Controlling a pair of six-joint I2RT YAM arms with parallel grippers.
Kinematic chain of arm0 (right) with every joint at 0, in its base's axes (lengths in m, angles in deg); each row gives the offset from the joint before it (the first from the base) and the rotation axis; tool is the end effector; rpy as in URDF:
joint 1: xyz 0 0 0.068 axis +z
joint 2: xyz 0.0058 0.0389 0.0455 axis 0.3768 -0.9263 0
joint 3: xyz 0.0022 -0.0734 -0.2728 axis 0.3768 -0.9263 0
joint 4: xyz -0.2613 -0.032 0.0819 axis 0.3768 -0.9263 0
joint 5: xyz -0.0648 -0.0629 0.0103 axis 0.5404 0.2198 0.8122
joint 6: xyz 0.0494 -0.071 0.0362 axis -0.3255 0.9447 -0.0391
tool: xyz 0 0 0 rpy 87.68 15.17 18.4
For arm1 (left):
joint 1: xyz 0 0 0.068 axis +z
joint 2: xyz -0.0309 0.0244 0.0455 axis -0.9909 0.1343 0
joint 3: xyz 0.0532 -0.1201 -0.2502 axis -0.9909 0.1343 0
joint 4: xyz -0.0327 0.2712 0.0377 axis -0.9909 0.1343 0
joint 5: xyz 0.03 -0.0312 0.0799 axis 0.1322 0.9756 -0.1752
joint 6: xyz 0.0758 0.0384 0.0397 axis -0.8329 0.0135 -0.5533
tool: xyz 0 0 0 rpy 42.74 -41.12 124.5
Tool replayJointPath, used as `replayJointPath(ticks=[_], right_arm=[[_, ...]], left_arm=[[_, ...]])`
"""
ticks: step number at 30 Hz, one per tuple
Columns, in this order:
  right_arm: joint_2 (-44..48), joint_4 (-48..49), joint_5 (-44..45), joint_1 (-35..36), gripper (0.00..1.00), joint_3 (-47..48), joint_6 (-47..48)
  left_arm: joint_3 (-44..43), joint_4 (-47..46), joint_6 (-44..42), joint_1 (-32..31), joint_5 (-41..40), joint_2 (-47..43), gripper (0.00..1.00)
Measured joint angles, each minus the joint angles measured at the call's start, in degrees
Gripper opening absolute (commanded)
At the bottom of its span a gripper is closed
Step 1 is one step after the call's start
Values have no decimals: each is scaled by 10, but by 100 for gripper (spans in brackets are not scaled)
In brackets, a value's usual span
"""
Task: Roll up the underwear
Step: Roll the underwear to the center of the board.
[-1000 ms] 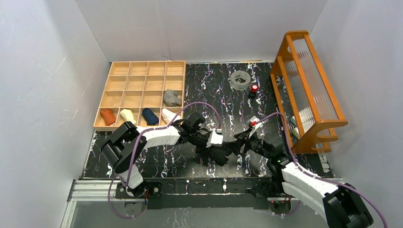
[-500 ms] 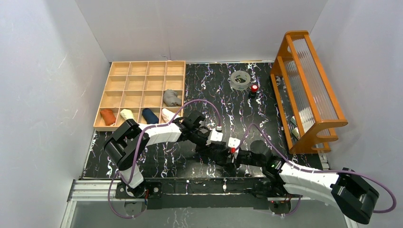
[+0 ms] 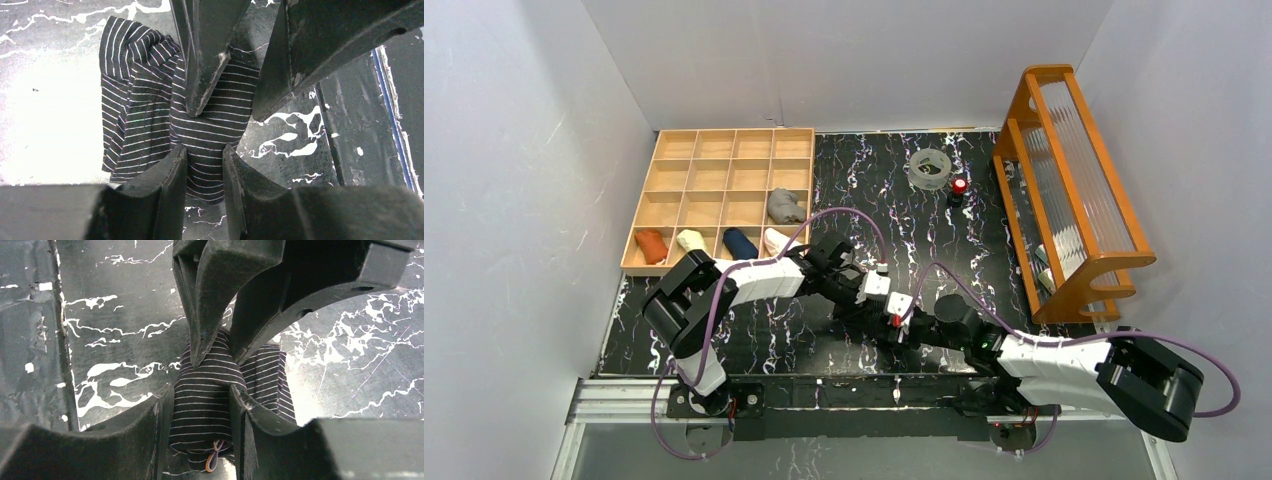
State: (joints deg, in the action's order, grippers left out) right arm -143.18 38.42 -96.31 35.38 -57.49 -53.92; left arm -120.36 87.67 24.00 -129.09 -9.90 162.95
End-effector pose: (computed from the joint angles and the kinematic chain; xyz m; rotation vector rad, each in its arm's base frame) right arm 0.1139 0.2067 0.1325 -1.2501 1.4755 0.6618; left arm 0.2010 -0.3029 0.1321 1.8468 1.4314 -1.0241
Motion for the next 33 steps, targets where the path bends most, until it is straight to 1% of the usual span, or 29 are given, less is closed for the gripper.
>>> replayJointPath(ticks=[4, 8, 12, 18, 21, 23, 27, 28, 29, 31, 32, 33], right_arm=[[-22, 18, 24, 9, 60, 6, -19], [-22, 26, 59, 19, 59, 6, -45], [-17, 20, 104, 25, 56, 6, -84], [-3, 20, 115, 26, 55, -4, -128], [1, 24, 115, 26, 52, -10, -139], [0, 27, 117, 27, 48, -13, -153], [-21, 52, 127, 27, 33, -18, -182], [-27, 60, 129, 28, 31, -19, -186], [-34, 69, 132, 29, 31, -20, -191], [-45, 87, 135, 29, 28, -20, -202], [-50, 93, 137, 29, 27, -20, -206], [-54, 101, 138, 29, 26, -21, -212]], left_arm=[[-1, 10, 0, 9, 6, 0, 21], [-5, 22, -5, 10, 10, 0, 21], [-9, 30, -12, 10, 10, 1, 20], [-9, 31, -17, 10, 11, 1, 20], [-9, 34, -19, 13, 11, 1, 20], [-9, 36, -21, 14, 12, 1, 23], [-10, 42, -23, 17, 13, 0, 25], [-10, 42, -24, 17, 13, 0, 25], [-10, 45, -24, 17, 12, 0, 28], [-9, 49, -21, 18, 10, -4, 44], [-7, 47, -18, 18, 7, -9, 50], [-3, 44, -15, 19, 0, -14, 54]])
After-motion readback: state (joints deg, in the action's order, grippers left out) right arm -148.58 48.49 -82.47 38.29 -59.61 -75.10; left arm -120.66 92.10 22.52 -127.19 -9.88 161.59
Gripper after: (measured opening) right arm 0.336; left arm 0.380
